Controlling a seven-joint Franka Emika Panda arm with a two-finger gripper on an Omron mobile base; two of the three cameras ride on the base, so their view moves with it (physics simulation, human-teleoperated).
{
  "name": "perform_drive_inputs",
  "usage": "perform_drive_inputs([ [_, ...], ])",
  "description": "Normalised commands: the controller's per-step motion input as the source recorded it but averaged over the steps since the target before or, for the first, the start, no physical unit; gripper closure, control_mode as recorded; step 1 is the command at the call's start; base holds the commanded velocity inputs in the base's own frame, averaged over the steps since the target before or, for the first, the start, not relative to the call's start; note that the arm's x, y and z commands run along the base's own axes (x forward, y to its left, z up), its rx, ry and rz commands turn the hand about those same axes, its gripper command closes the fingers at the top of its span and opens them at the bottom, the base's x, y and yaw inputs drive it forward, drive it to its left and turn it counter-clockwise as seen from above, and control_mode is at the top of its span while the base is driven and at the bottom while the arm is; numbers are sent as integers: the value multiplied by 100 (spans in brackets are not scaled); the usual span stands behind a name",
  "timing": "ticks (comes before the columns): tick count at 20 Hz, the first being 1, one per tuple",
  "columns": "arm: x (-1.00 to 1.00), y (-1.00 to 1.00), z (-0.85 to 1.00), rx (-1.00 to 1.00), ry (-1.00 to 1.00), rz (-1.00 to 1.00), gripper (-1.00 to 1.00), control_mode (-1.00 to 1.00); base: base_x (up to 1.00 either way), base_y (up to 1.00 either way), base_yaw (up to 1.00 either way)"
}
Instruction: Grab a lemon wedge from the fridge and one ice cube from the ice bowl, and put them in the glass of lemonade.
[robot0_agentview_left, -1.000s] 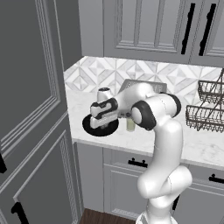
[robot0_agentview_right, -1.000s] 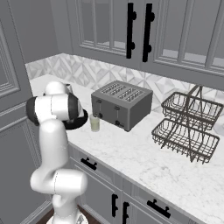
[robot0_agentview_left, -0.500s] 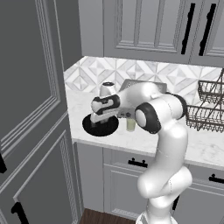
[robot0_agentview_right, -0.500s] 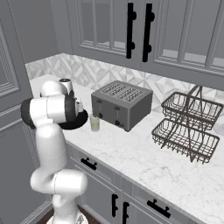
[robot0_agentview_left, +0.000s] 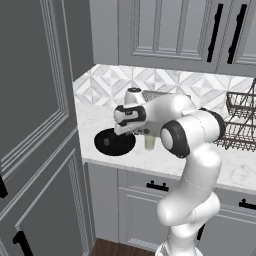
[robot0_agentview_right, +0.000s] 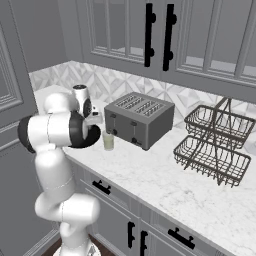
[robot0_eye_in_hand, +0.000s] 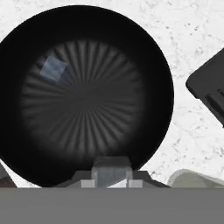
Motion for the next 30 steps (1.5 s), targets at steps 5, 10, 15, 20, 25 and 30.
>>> perform_drive_inputs([
  [5,-19,-76,47,-7,0,-6,100,-100,0,0,0],
  [10,-4,-66,1,-5,8,-13,100,-100,0,0,0],
  [15,0,-41,0,1,6,-10,100,-100,0,0,0],
  [20,1,-10,-1,0,1,-3,100,-100,0,0,0],
  [25,16,0,-9,0,0,0,100,-100,0,0,0],
  [30,14,0,-2,0,0,0,100,-100,0,0,0],
])
